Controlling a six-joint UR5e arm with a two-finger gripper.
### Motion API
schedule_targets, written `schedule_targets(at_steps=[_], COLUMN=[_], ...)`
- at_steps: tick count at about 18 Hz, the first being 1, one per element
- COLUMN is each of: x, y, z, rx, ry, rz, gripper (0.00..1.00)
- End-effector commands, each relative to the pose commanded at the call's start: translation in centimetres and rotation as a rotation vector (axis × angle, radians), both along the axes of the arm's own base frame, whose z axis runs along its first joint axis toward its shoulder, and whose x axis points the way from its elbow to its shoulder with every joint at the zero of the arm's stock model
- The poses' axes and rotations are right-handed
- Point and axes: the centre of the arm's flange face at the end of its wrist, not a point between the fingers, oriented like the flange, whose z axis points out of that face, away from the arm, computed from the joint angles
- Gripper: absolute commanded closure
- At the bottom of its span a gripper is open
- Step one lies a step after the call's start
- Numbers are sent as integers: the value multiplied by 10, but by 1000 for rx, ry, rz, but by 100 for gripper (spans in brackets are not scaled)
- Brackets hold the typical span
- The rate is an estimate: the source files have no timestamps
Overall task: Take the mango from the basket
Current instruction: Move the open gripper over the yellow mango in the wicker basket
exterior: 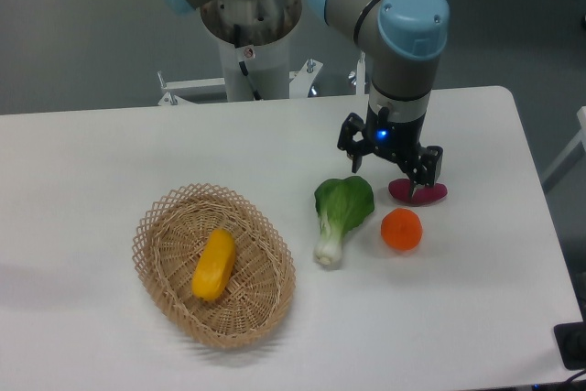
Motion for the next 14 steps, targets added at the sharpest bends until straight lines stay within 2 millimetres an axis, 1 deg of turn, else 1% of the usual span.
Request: schedule_targets(at_steps=[2, 5, 7, 9, 11, 14], x=[5, 9, 19, 24, 35, 62], y=[2, 2, 4, 5, 11, 28], z=[-4, 2, 8, 7, 11, 6], rx=[-2, 23, 53, 80, 109, 108], ry=[-6, -13, -24, -46, -63, -93], rz=[-6, 2, -3, 31, 47, 91], gripper=[0, 0, 0, 0, 0, 0])
